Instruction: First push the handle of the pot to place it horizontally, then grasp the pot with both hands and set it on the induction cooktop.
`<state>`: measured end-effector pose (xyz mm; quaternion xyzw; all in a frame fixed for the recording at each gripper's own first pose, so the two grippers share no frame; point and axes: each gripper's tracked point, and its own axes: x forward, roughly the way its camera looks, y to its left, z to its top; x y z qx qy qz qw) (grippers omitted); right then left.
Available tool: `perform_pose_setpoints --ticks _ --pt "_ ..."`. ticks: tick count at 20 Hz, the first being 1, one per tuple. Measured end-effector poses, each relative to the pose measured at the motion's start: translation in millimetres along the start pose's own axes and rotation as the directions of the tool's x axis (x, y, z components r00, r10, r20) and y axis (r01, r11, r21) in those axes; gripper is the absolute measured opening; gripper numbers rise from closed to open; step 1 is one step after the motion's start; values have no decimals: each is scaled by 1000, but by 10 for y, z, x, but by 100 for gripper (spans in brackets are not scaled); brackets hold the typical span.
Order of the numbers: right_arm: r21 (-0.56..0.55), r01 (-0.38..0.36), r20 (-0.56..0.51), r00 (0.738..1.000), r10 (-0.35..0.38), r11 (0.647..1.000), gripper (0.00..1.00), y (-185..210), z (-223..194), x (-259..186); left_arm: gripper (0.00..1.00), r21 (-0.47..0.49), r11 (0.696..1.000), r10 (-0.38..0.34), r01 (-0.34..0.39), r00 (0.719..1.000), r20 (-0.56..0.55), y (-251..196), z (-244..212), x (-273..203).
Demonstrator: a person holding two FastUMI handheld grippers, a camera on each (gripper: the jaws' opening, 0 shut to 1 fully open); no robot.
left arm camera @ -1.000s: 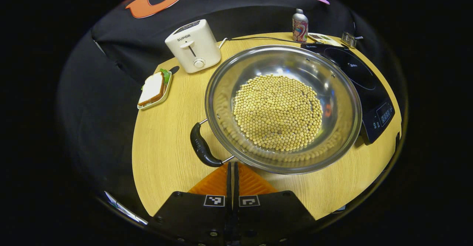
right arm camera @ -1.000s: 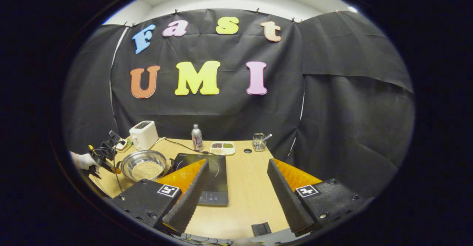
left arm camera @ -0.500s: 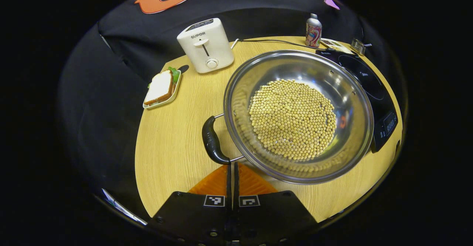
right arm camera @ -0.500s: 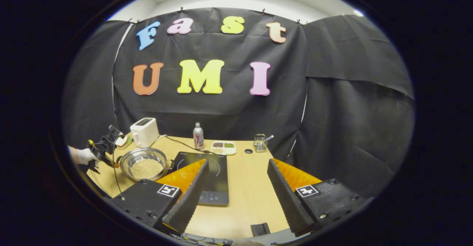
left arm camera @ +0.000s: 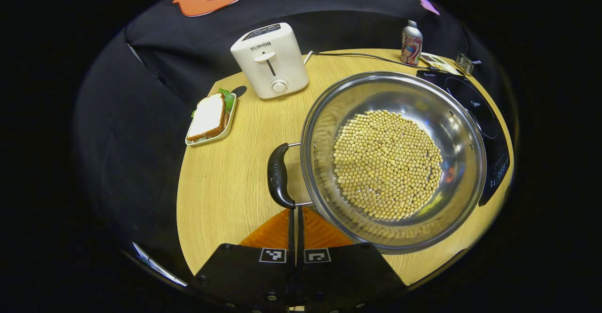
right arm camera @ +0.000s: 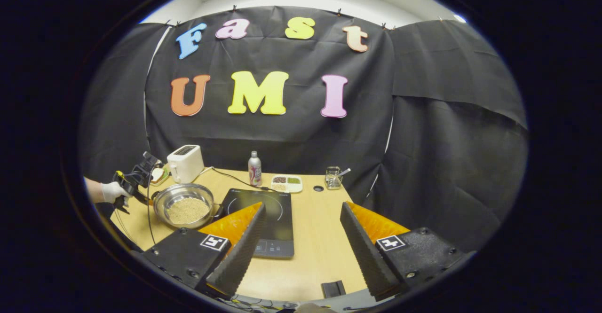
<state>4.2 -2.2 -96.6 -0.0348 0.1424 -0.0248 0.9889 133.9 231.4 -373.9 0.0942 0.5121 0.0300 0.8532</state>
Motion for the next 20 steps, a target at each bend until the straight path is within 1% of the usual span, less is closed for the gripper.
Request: perform_pose_setpoints --ticks 2,3,5,7,8,9,10,11,13,15,17,18,20 --pt "-9 -5 1 1000 5 1000 99 42 10 22 0 -15 1000 3 -2 1000 9 24 -23 -47" --pt "-8 -11 1 1000 11 1000 100 75 8 27 0 -31 1000 -2 3 1000 21 19 -28 -89" --pt "-11 -24 -13 1000 24 1000 99 161 -37 74 0 -57 998 -4 7 998 61 27 -48 -213" --pt "-12 -45 -38 998 44 999 99 285 -137 140 0 -67 998 21 -14 994 106 104 -69 -363" --pt "-13 -55 -56 997 54 998 98 357 -190 188 9 -75 997 35 -26 992 123 132 -89 -440" --pt "-14 -72 -77 995 71 997 99 449 -239 251 10 -81 996 51 -40 988 143 169 -101 -515" --pt "-13 -96 -101 990 94 995 99 572 -299 324 0 -84 995 63 -50 986 157 199 -100 -572" --pt "-8 -123 -122 985 121 992 98 706 -348 411 0 -84 995 70 -57 983 167 219 -108 -612" --pt "1 -172 -157 973 170 985 99 961 -430 597 0 -76 997 29 -15 981 192 135 -66 -668" --pt "16 -225 -185 957 224 974 98 1232 -496 810 48 -72 997 23 -8 974 224 139 20 -653" --pt "23 -266 -223 938 264 964 100 1483 -608 1071 96 -79 997 33 -16 975 219 128 59 -686" --pt "34 -284 -243 928 284 958 98 1617 -647 1196 98 -86 996 32 -13 973 229 116 125 -693" --pt "60 -311 -282 906 315 948 98 1857 -742 1445 97 -103 995 10 15 971 240 53 260 -675"
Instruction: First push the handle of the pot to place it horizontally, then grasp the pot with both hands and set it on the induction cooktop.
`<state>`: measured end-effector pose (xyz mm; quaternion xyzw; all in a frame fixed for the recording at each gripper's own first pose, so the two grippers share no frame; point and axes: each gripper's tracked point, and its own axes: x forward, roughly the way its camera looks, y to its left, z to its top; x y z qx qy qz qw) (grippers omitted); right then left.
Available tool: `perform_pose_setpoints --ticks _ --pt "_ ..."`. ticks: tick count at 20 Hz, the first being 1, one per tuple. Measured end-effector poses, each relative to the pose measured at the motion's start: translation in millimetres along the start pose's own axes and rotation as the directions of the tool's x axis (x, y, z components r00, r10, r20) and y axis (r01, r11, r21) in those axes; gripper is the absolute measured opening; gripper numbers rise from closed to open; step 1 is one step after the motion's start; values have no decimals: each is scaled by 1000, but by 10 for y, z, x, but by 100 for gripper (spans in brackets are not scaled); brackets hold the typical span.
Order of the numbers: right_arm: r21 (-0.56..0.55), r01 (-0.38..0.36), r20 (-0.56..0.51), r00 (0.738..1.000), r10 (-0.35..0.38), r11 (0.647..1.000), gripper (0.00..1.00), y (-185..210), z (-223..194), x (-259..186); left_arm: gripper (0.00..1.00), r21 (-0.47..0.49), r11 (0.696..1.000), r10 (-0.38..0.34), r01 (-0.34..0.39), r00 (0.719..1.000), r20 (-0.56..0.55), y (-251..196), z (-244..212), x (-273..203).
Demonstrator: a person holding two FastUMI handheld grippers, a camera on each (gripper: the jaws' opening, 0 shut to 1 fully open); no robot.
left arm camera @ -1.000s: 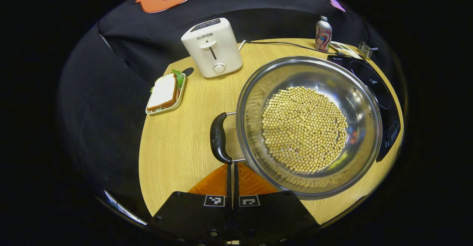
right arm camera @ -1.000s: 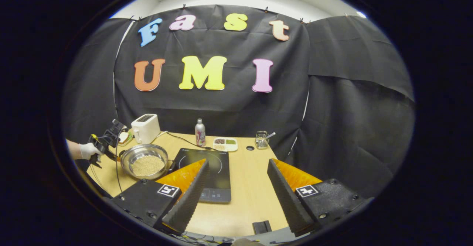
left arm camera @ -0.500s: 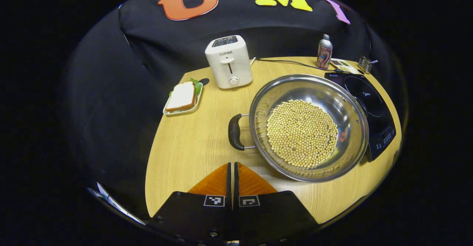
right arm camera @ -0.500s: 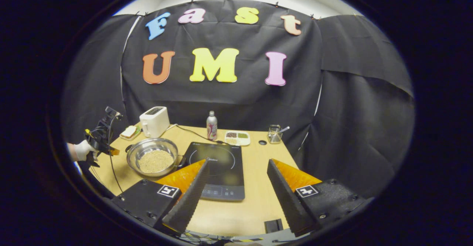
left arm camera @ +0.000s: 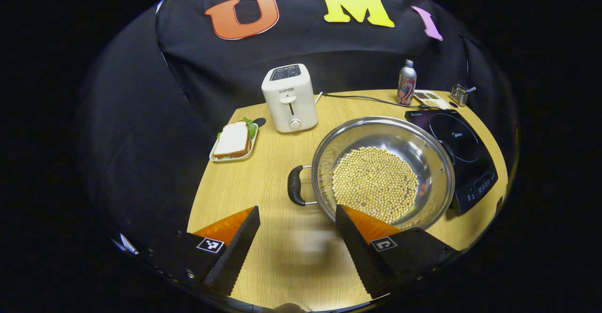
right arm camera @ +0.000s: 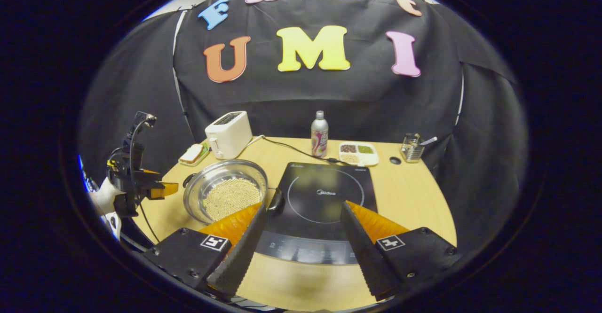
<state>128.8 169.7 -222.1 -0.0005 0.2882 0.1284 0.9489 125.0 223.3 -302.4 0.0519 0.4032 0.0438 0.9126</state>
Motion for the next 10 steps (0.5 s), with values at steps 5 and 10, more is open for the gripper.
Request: perform_pose_setpoints --ticks 5,10 --pt "18 -34 -133 991 36 999 98 244 -124 771 97 -12 1000 -28 28 998 -54 -37 184 331" --pt "31 -31 -261 965 38 999 91 412 -294 1353 97 8 1000 -29 30 989 -145 -27 207 728"
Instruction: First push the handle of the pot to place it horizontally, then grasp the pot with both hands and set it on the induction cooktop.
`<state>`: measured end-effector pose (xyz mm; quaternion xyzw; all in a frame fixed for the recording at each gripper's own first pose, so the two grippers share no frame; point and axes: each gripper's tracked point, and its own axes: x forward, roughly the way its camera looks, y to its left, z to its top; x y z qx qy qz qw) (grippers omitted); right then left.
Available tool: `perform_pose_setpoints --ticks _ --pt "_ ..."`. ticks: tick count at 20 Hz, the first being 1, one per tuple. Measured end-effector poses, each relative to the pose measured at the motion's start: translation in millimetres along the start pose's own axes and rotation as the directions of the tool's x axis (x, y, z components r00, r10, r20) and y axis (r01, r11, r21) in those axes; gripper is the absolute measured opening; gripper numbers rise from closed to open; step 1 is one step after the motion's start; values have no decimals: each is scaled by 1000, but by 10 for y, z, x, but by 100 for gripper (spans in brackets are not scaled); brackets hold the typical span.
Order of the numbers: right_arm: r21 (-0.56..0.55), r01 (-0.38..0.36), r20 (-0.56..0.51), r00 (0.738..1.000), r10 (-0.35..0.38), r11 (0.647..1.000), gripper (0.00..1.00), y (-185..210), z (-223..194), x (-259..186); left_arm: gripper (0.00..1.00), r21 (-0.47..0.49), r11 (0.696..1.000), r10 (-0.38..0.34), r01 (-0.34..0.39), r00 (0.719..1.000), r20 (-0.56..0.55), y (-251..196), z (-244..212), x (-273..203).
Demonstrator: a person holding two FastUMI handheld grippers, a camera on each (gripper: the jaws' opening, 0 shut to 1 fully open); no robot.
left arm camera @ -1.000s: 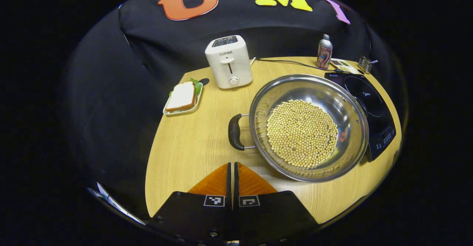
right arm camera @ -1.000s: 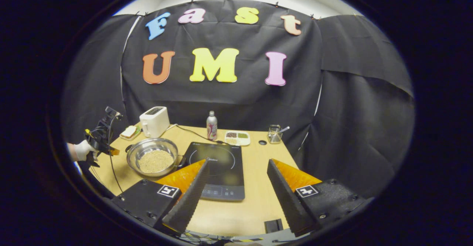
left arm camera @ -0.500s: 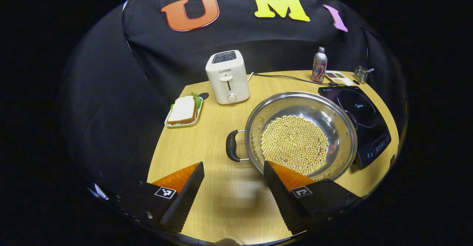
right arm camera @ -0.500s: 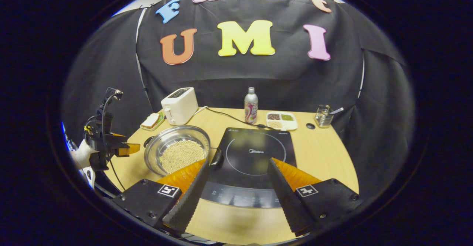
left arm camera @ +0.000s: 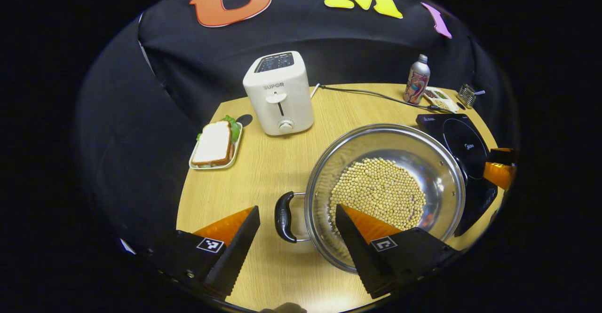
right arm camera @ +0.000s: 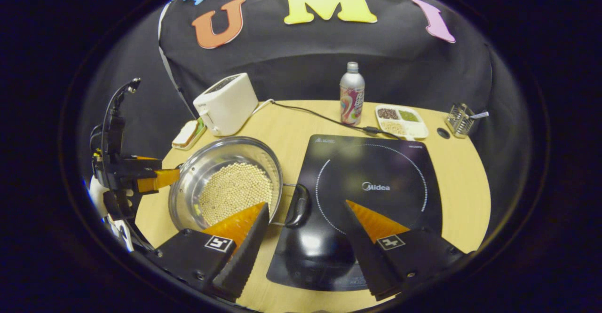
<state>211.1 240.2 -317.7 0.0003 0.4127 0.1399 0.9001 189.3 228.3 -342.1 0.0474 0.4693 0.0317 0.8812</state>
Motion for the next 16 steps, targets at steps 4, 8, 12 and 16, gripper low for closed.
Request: perform_pose_setpoints --ticks 4,8,12,16 --pt "21 9 -105 994 -7 1000 96 101 -132 291 97 5 1000 -16 16 997 -69 5 -60 180" --pt "74 25 -213 977 -9 997 95 202 -296 413 97 5 999 -35 36 992 -124 -13 -128 285" --pt "77 49 -247 969 -28 996 74 287 -269 503 87 7 999 -49 51 986 -162 -30 -172 351" --pt "105 91 -282 958 -58 990 70 246 -223 530 70 -20 998 -62 59 978 -200 -9 -220 404"
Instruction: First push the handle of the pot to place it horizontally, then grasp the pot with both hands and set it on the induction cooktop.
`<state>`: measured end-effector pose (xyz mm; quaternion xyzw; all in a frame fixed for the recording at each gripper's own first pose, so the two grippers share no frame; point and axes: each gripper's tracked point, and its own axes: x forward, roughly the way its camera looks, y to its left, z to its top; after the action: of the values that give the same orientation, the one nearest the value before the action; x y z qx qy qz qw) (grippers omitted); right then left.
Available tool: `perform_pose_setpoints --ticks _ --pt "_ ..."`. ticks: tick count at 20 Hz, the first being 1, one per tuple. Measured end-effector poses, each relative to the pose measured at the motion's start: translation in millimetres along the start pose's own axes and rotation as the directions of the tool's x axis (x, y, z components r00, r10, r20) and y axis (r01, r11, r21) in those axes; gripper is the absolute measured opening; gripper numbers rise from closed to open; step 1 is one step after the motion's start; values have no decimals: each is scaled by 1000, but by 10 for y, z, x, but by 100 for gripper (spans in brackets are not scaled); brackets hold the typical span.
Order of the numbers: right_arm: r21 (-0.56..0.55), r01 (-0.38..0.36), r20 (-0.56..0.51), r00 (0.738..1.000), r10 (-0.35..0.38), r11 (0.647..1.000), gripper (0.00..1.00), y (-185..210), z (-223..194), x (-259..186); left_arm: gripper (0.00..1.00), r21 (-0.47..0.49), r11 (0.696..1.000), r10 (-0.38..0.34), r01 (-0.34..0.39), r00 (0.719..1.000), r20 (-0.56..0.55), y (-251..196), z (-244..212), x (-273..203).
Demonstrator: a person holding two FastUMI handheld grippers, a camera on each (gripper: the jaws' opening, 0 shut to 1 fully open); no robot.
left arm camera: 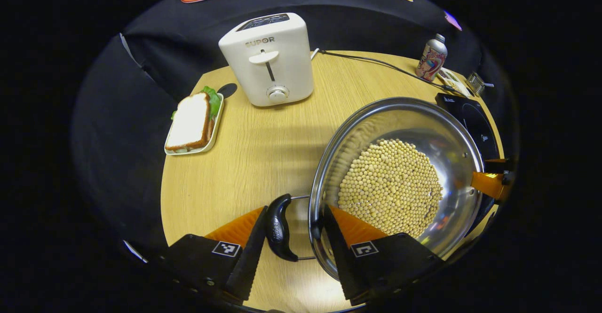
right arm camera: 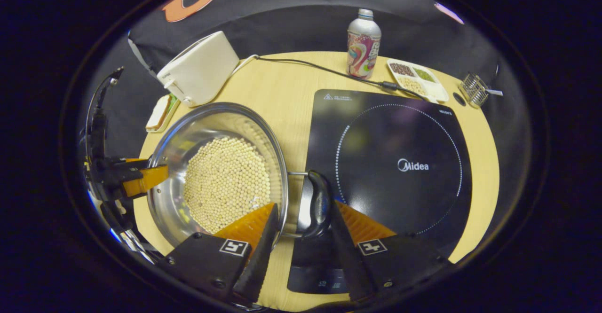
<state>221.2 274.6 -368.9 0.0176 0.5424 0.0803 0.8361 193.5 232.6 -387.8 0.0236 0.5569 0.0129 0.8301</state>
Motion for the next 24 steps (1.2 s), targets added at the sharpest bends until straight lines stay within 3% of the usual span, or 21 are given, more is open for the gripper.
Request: perform_pose_setpoints --ticks 3,4,5,9,11,12,13,14,15,24 --pt "11 10 -37 999 -9 1000 66 -12 4 14 70 -12 1000 -10 9 999 -35 -17 -55 30" --pt "7 10 -46 999 -10 1000 65 -11 20 2 80 -20 1000 0 -1 999 -45 -16 -72 30" --pt "-1 7 -50 999 -7 1000 64 -8 14 13 70 -22 1000 5 -6 999 -53 -24 -71 35" --pt "-21 -11 -11 1000 11 1000 58 -10 45 18 66 -60 998 -10 8 999 -42 -31 -72 6" --pt "14 -15 8 1000 15 1000 58 -3 36 21 53 -70 998 -5 2 999 -47 -47 -100 -43" --pt "28 -29 12 1000 29 999 57 17 26 11 72 -62 998 6 -9 999 -34 -27 -80 -88" --pt "31 -42 28 999 41 999 53 -2 28 -6 72 -53 998 14 -15 1000 -22 -11 -68 -159" --pt "20 -46 52 998 45 999 55 -27 51 -40 72 -48 999 14 -15 1000 -10 -3 -48 -232" --pt "10 -47 76 996 46 999 55 -67 76 -67 61 -43 999 14 -14 1000 2 1 -42 -319" --pt "46 -14 192 981 4 999 53 -394 47 -579 61 -16 1000 -19 21 997 68 -344 -15 -937"
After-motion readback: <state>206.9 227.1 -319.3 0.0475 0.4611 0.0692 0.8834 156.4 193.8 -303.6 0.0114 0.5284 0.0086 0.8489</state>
